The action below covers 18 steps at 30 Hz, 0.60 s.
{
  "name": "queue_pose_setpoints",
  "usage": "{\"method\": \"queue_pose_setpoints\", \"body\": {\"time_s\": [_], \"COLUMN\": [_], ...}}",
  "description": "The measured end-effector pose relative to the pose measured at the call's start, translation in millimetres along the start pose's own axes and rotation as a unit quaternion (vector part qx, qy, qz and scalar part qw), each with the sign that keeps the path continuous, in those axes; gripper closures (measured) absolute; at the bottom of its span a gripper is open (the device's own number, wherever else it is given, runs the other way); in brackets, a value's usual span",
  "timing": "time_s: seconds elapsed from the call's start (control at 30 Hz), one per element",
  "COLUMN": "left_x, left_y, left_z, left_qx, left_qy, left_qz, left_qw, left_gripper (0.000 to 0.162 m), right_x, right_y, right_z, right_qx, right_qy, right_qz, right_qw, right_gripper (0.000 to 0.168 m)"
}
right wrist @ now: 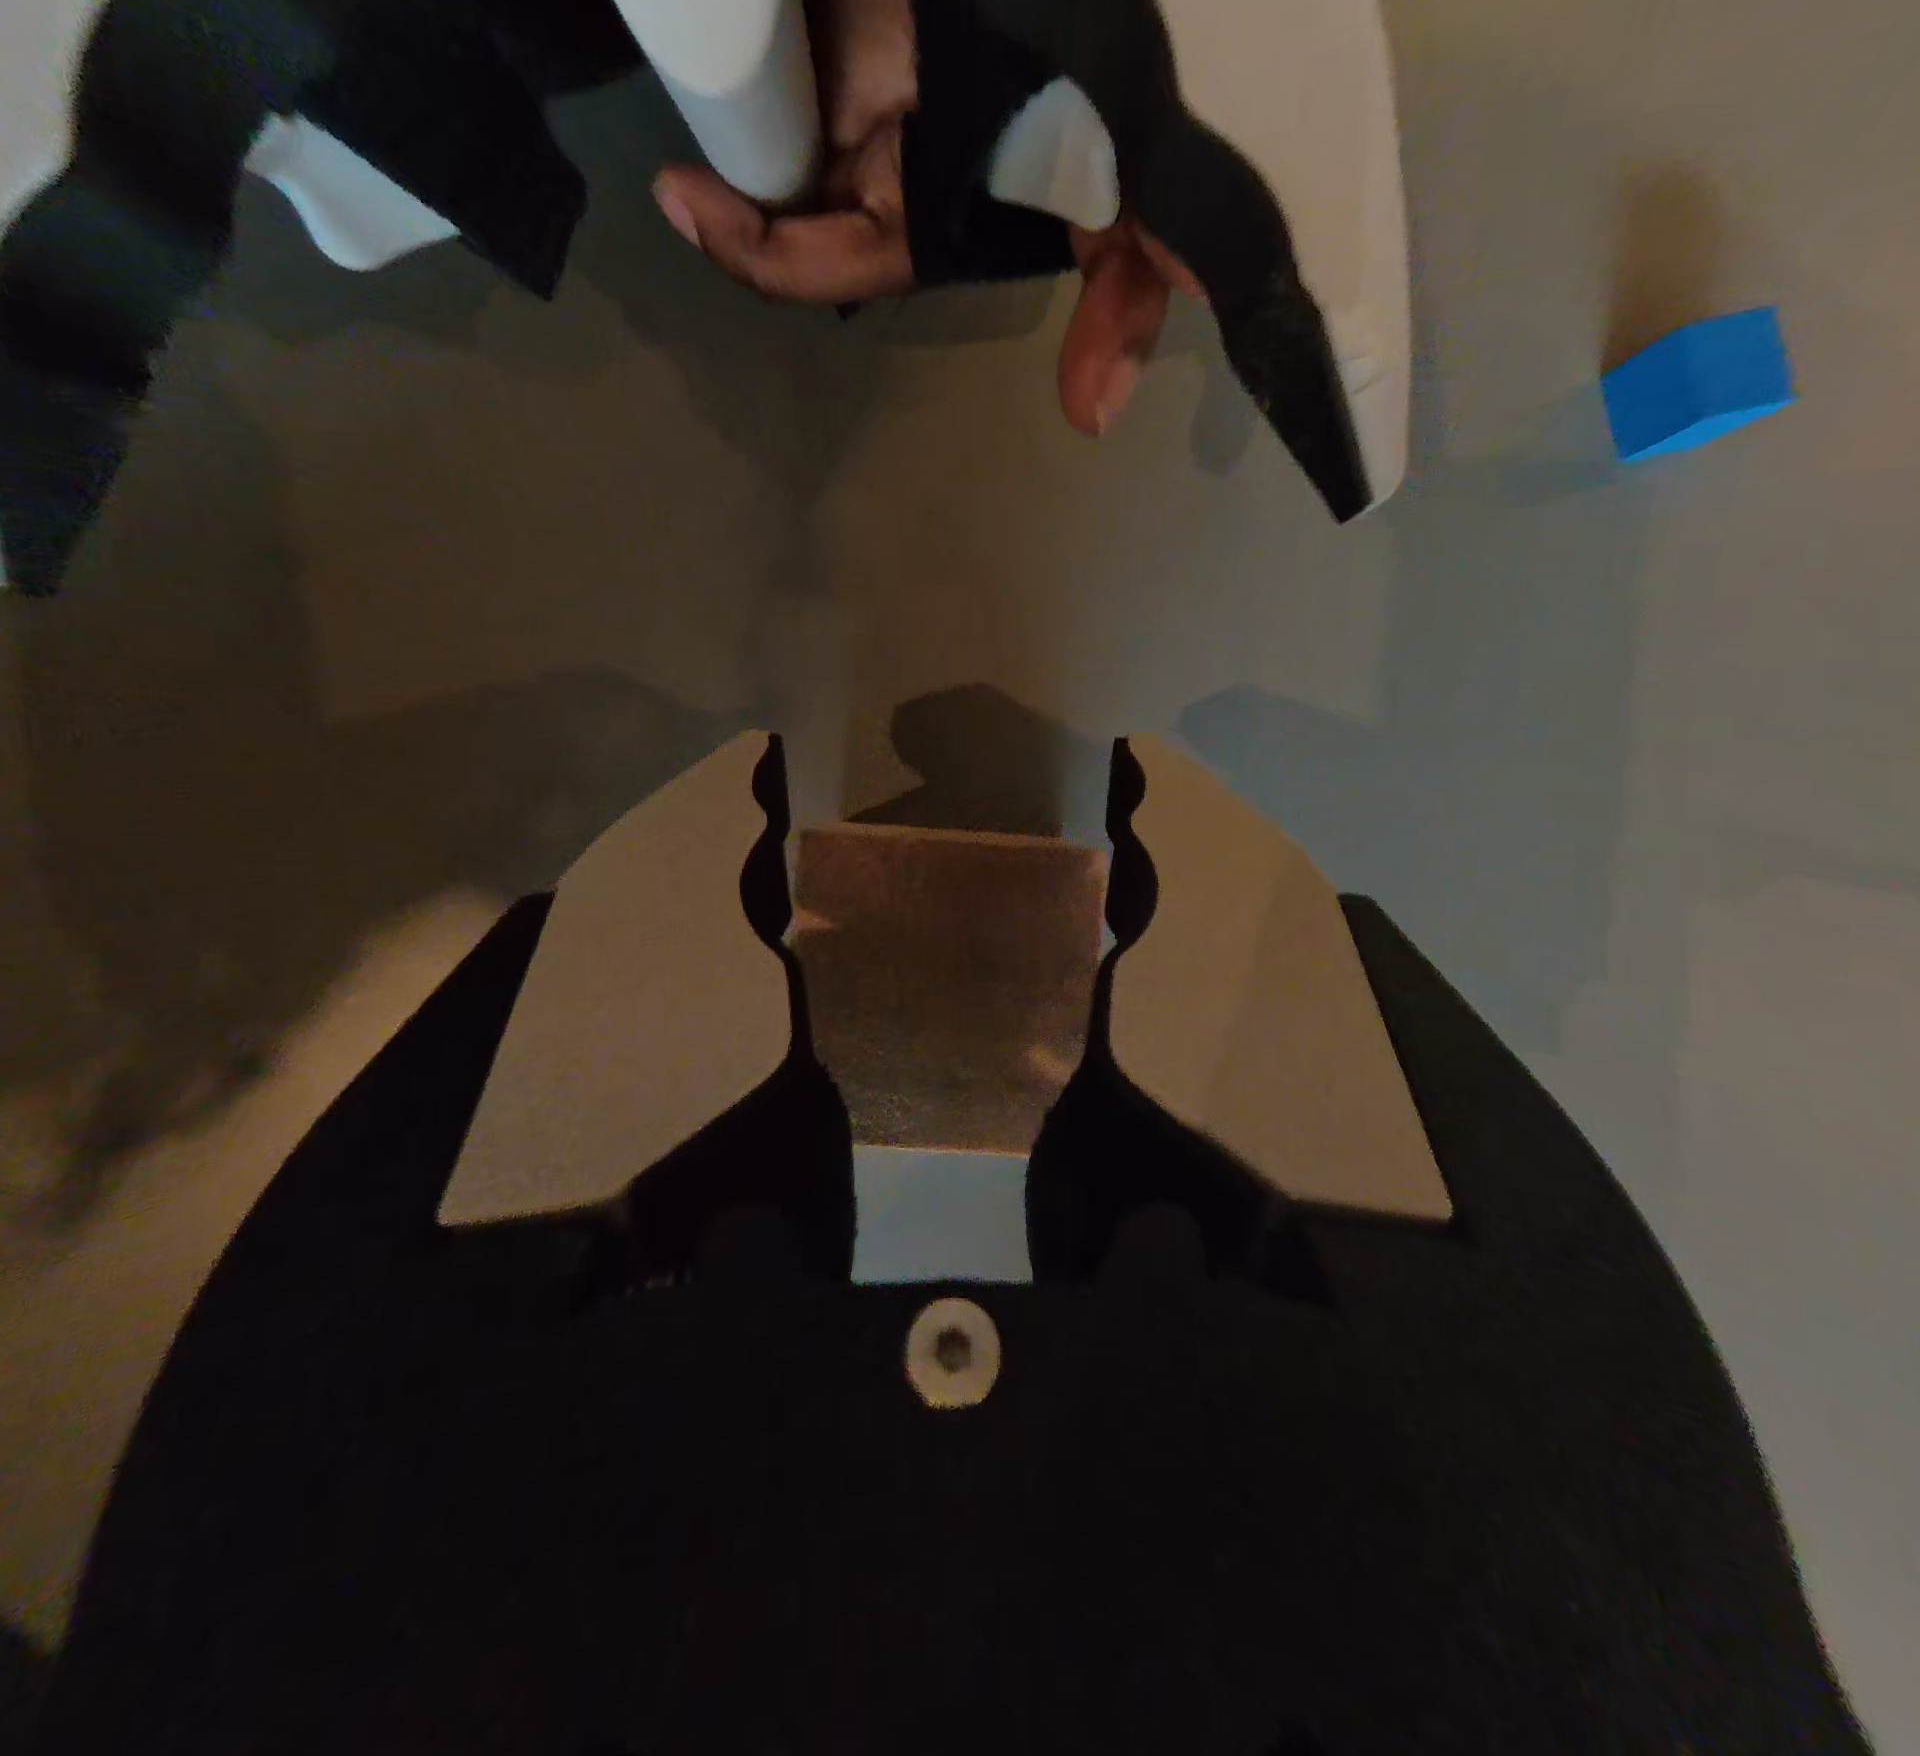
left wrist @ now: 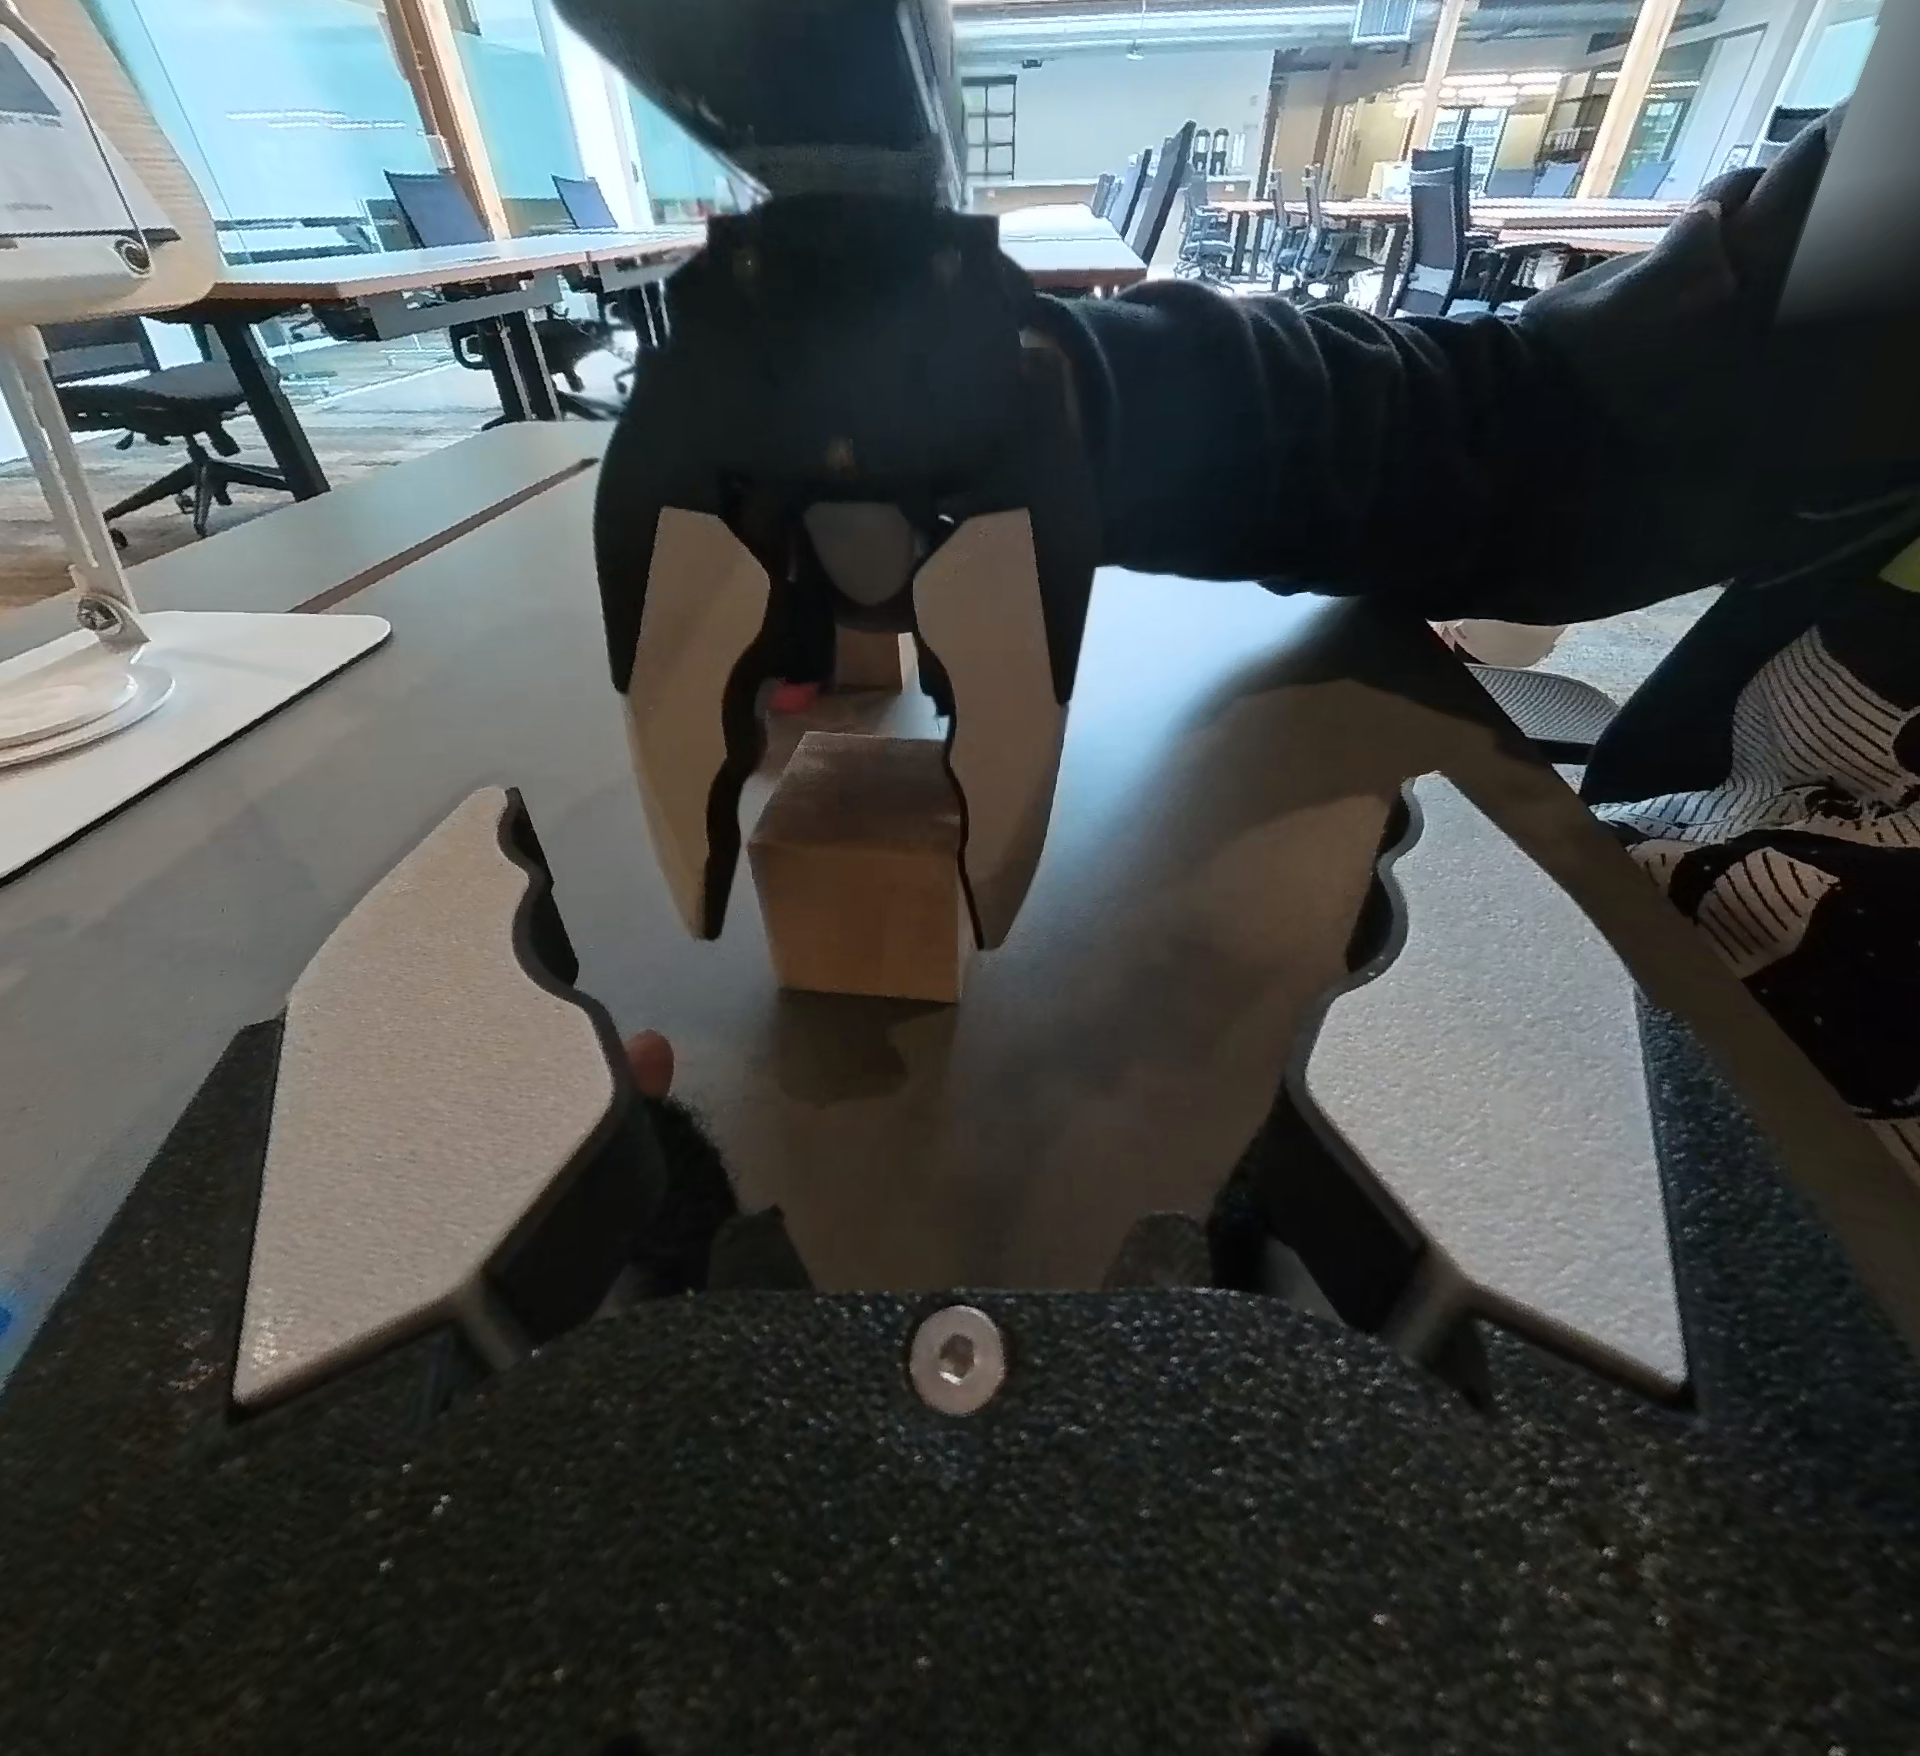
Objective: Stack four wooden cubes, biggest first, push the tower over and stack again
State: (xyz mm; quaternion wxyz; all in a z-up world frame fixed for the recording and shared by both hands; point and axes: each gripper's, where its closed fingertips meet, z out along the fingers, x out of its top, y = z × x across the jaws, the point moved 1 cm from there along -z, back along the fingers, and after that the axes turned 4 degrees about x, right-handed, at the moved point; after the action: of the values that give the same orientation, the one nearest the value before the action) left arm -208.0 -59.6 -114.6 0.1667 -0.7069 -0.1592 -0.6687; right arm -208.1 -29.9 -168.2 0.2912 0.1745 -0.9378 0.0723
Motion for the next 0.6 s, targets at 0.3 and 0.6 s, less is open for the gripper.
{"method": "queue_pose_setpoints", "body": {"time_s": [0.3, 0.6], "left_x": [4.8, 4.8], "left_y": [-4.7, -1.9], "left_z": [-4.7, -4.9], "left_qx": [0.008, 0.004], "left_qy": [0.022, 0.022], "left_qz": [-0.018, -0.017], "left_qw": [1.000, 1.000], "left_gripper": [0.017, 0.017], "right_x": [4.7, -11.5], "right_y": [3.0, 5.1], "right_z": [-20.8, -50.5], "right_qx": [-0.018, -0.051], "right_qy": [0.046, 0.043], "right_qz": [0.009, 0.019], "right_qw": [0.999, 0.998], "right_gripper": [0.104, 0.103]}}
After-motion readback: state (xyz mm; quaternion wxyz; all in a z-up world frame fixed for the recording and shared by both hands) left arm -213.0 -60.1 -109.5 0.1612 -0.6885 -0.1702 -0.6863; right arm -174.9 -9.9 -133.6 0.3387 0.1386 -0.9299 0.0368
